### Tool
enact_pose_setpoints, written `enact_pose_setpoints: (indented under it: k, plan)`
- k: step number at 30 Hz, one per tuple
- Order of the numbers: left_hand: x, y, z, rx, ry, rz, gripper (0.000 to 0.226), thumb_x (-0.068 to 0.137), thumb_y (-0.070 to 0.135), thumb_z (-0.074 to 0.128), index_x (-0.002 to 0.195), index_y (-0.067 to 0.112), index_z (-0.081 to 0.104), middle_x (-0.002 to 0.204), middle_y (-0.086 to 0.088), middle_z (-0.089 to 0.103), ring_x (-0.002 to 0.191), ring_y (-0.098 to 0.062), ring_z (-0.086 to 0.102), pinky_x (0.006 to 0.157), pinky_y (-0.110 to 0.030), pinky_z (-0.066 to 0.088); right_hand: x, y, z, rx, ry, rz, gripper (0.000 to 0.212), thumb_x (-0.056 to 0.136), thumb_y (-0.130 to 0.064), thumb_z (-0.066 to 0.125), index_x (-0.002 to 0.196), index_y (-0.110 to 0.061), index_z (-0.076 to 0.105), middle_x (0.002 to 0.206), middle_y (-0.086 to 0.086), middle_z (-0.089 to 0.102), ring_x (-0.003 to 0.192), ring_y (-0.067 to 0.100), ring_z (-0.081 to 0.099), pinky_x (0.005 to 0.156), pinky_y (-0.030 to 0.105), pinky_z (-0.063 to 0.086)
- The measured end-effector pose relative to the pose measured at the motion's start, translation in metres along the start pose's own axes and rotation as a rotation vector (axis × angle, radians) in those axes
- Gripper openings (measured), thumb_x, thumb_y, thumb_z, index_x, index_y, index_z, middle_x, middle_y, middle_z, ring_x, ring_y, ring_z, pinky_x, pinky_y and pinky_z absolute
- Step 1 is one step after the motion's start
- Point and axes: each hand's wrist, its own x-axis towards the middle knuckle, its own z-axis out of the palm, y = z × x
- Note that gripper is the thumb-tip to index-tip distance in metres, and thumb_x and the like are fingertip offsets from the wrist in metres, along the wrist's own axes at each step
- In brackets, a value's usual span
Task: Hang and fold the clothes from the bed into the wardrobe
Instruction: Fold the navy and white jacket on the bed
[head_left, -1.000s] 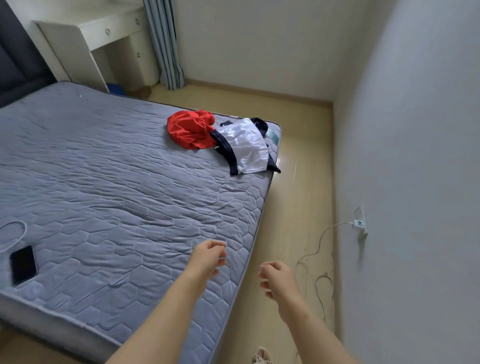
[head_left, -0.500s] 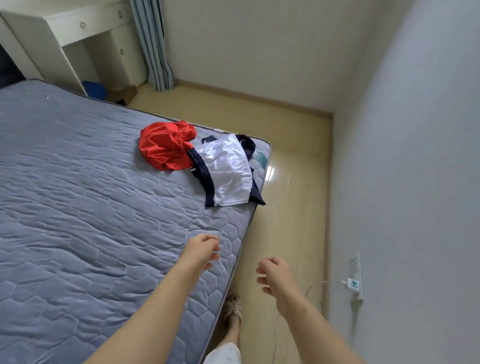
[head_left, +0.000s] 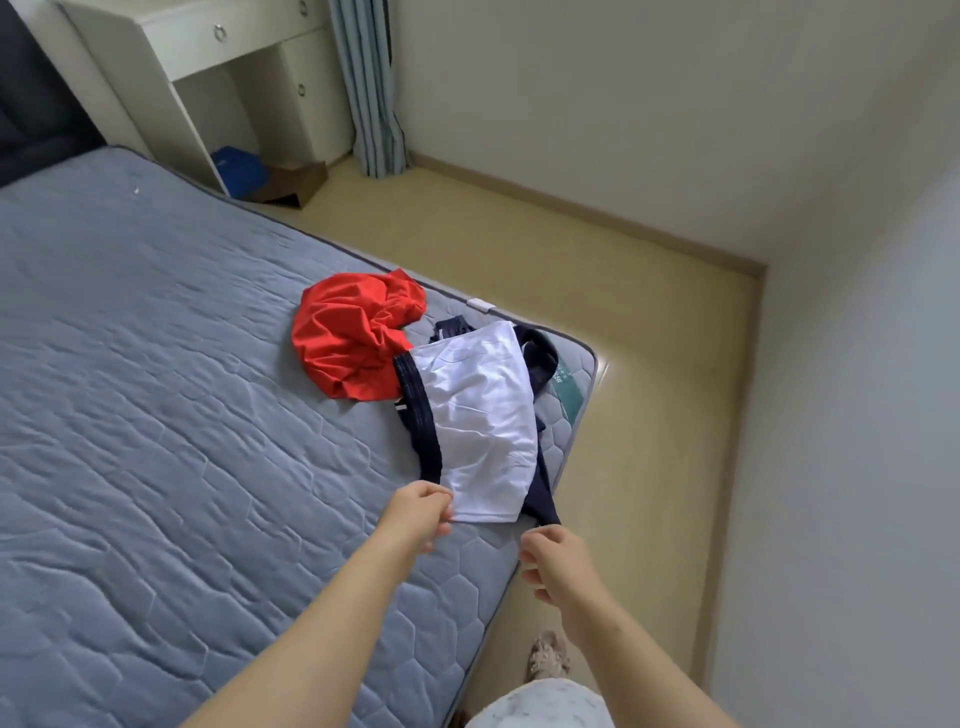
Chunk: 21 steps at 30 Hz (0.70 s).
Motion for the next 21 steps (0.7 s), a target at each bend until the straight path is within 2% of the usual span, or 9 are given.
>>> enact_pose_setpoints:
  k: [3, 5, 9, 12, 15, 21]
  plan:
    - [0.040, 0.017, 0.011, -0.061, 0.059, -0.034, 0.019, 0.092, 0.012, 0.043, 0.084, 0.020, 0.058, 0.072, 0.003, 0.057, 0.061, -0.011, 0.052, 0.053, -0.021, 0.034, 0.057, -0.025, -0.008, -0.051, -0.061, -0.011, 0.007, 0.084, -0.004, 0.044, 0.080, -0.009, 0.045, 0.073, 0.010, 0.036, 0.055, 0.014, 0.027, 0.044, 0.019, 0.024]
    - [0.069, 0.028, 0.020, -0.098, 0.117, -0.064, 0.019, 0.092, 0.012, 0.043, 0.085, 0.020, 0.058, 0.072, 0.004, 0.057, 0.062, -0.011, 0.052, 0.054, -0.021, 0.035, 0.098, -0.043, -0.015, -0.094, -0.101, -0.003, 0.010, 0.082, -0.004, 0.045, 0.078, -0.012, 0.040, 0.075, 0.010, 0.032, 0.059, 0.015, 0.022, 0.049, 0.022, 0.020]
    - [0.126, 0.046, 0.042, -0.181, 0.215, -0.179, 0.017, 0.092, 0.014, 0.044, 0.086, 0.019, 0.059, 0.076, 0.002, 0.059, 0.064, -0.012, 0.055, 0.054, -0.022, 0.037, 0.177, -0.076, -0.033, -0.236, -0.207, 0.077, 0.012, 0.084, -0.007, 0.047, 0.073, -0.012, 0.048, 0.070, 0.005, 0.045, 0.056, 0.015, 0.034, 0.051, 0.023, 0.026]
    - [0.168, 0.053, 0.059, -0.231, 0.248, -0.257, 0.016, 0.091, 0.014, 0.045, 0.083, 0.018, 0.058, 0.074, 0.001, 0.056, 0.060, -0.011, 0.051, 0.052, -0.020, 0.035, 0.228, -0.096, -0.042, -0.355, -0.259, 0.100, 0.012, 0.081, -0.005, 0.045, 0.070, -0.011, 0.045, 0.069, 0.006, 0.043, 0.060, 0.019, 0.034, 0.054, 0.024, 0.027]
    - [0.212, 0.050, 0.070, -0.278, 0.284, -0.355, 0.015, 0.090, 0.014, 0.045, 0.083, 0.019, 0.057, 0.074, -0.001, 0.055, 0.060, -0.013, 0.050, 0.052, -0.022, 0.034, 0.276, -0.104, -0.045, -0.469, -0.297, 0.107, 0.008, 0.081, -0.006, 0.043, 0.075, -0.011, 0.043, 0.071, 0.008, 0.041, 0.068, 0.020, 0.034, 0.062, 0.029, 0.027]
    - [0.298, 0.019, 0.079, -0.276, 0.377, -0.515, 0.025, 0.091, 0.004, 0.035, 0.098, 0.011, 0.058, 0.075, -0.003, 0.054, 0.060, -0.015, 0.050, 0.048, -0.022, 0.033, 0.348, -0.094, -0.022, -0.526, -0.346, 0.222, 0.009, 0.086, -0.011, 0.043, 0.084, -0.010, 0.052, 0.076, 0.003, 0.053, 0.070, 0.019, 0.046, 0.067, 0.031, 0.039]
